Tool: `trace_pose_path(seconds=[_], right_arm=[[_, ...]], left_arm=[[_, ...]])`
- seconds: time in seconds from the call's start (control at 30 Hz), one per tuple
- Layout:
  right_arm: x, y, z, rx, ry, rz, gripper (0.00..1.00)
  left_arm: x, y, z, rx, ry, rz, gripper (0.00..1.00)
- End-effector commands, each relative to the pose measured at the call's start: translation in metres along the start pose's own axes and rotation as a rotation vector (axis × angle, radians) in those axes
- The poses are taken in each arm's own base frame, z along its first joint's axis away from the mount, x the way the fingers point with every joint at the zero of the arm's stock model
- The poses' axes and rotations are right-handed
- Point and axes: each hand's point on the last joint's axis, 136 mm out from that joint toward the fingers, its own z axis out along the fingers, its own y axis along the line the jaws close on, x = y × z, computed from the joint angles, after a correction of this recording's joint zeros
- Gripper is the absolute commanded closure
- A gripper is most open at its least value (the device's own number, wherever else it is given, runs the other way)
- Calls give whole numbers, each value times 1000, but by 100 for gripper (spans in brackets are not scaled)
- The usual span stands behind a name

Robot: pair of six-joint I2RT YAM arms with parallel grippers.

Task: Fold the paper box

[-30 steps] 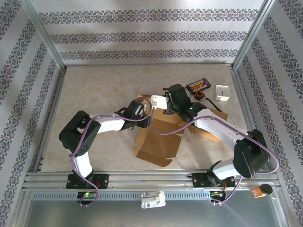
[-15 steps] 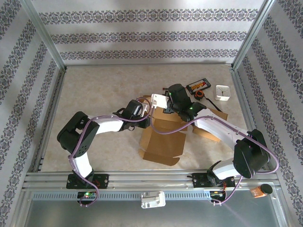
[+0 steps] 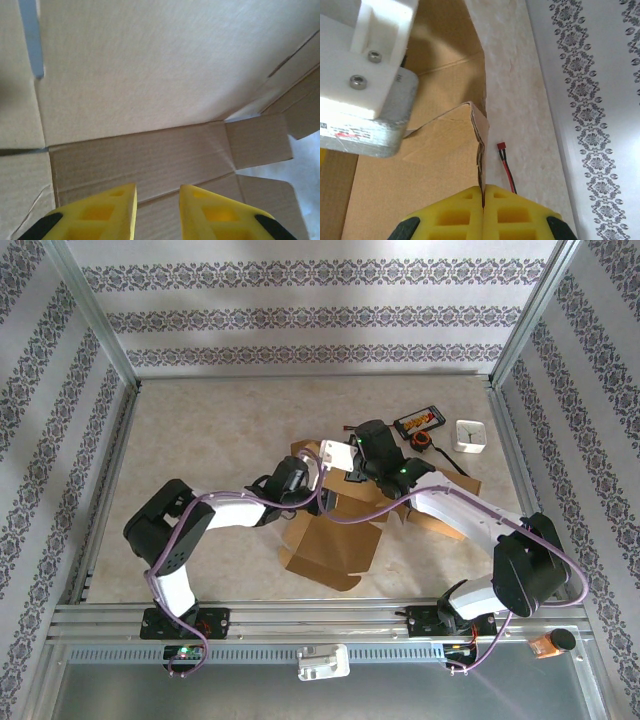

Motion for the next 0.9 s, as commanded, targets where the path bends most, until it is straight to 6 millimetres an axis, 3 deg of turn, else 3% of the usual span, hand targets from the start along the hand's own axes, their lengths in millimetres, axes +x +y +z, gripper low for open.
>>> trace_pose_path(seconds=[0.0, 0.13, 0.27, 0.43, 0.53, 0.6, 0.73, 0.87], right_arm=[[-7, -4, -6, 14, -38, 24, 100], [-5, -5, -8, 21, -37, 23, 100], [-5, -5, -11, 24, -42, 26, 100], [-4, 0, -13, 14, -52, 18, 100], [-4, -1, -13, 15, -51, 9, 100], [-5, -2, -13, 18, -54, 3, 100], [-8, -4, -15, 24, -63, -4, 100], [-11, -5, -17, 25, -73, -9, 100]], left_arm=[[11, 3, 5, 0, 1, -12, 72], [-2, 1, -16, -43, -48, 44, 59], [-17, 5, -49, -148, -84, 109, 55], [-47, 30, -105, -280, -164, 139, 48], [-63, 49, -125, -242, -182, 114, 43], [-71, 55, -130, -166, -175, 89, 40], [-79, 46, -124, -10, -94, 105, 37], [-90, 63, -115, -14, -111, 52, 36]])
